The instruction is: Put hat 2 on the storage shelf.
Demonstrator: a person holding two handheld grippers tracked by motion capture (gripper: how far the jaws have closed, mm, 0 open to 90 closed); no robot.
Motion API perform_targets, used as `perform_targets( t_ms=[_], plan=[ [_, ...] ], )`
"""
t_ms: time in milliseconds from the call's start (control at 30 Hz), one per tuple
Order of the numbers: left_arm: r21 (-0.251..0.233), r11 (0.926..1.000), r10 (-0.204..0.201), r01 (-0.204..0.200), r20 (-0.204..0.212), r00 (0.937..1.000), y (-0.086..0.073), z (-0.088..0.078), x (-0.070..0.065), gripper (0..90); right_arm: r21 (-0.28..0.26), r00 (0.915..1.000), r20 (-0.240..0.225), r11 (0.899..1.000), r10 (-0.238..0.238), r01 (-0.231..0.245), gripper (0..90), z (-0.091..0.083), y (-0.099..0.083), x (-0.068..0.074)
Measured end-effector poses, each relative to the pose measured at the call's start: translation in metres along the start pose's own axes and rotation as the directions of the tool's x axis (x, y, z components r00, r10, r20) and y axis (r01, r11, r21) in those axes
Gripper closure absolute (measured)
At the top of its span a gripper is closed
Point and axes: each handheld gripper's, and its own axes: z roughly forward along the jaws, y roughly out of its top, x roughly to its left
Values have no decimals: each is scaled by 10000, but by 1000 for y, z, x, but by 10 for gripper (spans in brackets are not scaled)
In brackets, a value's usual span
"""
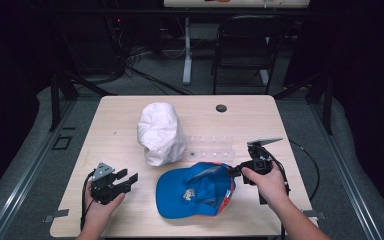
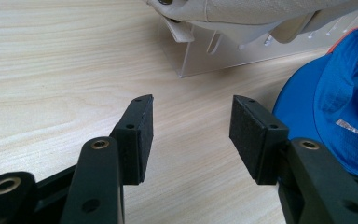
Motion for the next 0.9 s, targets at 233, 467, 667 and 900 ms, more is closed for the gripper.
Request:
perform_targets(
  t_ms=[233, 467, 667, 900],
  plan=[
    [-60, 10000, -80, 80, -10, 10000, 0, -1, 3, 499, 301, 9960, 745, 9984, -494, 473, 802, -3, 8, 18],
    [-93, 9998, -168, 167, -60, 9998, 0, -2, 6, 499, 640, 9788, 1833, 9947, -910, 805, 802, -1, 16, 42],
    [-157, 9997, -189, 188, -80, 9998, 0, -4, 6, 499, 919, 9699, 2084, 9898, -1262, 1091, 802, -10, 23, 58],
    [-241, 9994, -256, 255, -52, 9997, 0, -4, 5, 499, 877, 9523, 2745, 9897, -1332, 1131, 802, -31, 33, 77]
  ],
)
